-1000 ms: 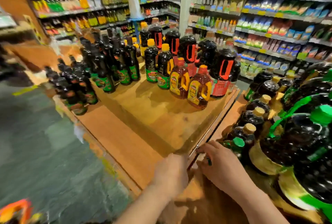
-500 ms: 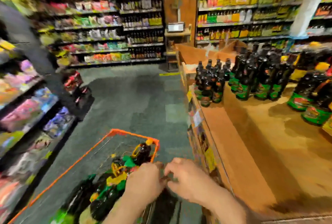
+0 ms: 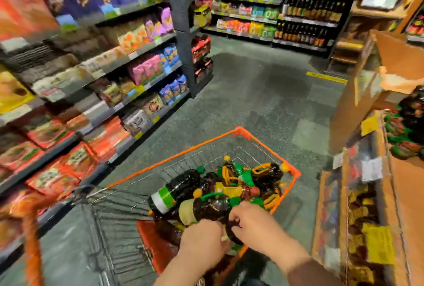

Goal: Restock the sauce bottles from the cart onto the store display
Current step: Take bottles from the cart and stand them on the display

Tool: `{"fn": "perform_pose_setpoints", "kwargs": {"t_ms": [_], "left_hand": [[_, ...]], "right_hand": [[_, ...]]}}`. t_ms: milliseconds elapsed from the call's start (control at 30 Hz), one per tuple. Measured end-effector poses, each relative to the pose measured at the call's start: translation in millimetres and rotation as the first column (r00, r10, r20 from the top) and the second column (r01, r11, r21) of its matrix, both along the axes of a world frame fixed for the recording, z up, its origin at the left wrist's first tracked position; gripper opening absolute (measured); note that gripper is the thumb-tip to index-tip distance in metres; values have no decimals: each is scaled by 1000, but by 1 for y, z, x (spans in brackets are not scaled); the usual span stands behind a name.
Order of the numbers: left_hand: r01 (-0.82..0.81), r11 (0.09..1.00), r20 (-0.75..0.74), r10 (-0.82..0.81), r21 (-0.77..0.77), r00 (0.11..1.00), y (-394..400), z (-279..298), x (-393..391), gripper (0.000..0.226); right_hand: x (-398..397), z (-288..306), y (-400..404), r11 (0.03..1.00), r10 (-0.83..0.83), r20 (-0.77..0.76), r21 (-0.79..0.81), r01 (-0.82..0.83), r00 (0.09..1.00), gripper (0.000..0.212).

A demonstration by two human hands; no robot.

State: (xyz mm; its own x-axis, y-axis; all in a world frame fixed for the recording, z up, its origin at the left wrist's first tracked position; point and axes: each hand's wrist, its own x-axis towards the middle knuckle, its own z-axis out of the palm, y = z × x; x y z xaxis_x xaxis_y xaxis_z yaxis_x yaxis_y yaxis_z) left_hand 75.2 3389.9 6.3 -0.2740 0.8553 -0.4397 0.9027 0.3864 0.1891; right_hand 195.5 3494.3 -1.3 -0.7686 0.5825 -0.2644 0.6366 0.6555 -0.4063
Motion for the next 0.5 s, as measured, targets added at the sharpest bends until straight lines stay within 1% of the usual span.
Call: {"fn": "perform_pose_setpoints", "kwargs": {"t_ms": [167, 333, 433, 500], "left_hand": [[-110, 994, 9, 110, -29, 994, -2, -25, -21, 31], [-139, 986, -28, 137, -87, 990, 15, -46, -24, 28], [-148, 979, -32, 144, -144, 989, 29, -58, -21, 26], [-143, 975, -32, 140, -170, 990, 39, -68, -18, 26]], "right_hand": [[-20, -40, 20, 996, 65, 108, -75, -57, 992, 24], [-32, -75, 55, 988, 128, 231, -117, -103, 964, 28], [-35, -87, 77, 991, 102, 222, -103, -81, 970, 31], [-35, -93, 94, 994, 75, 185, -94, -58, 980, 29]]}}
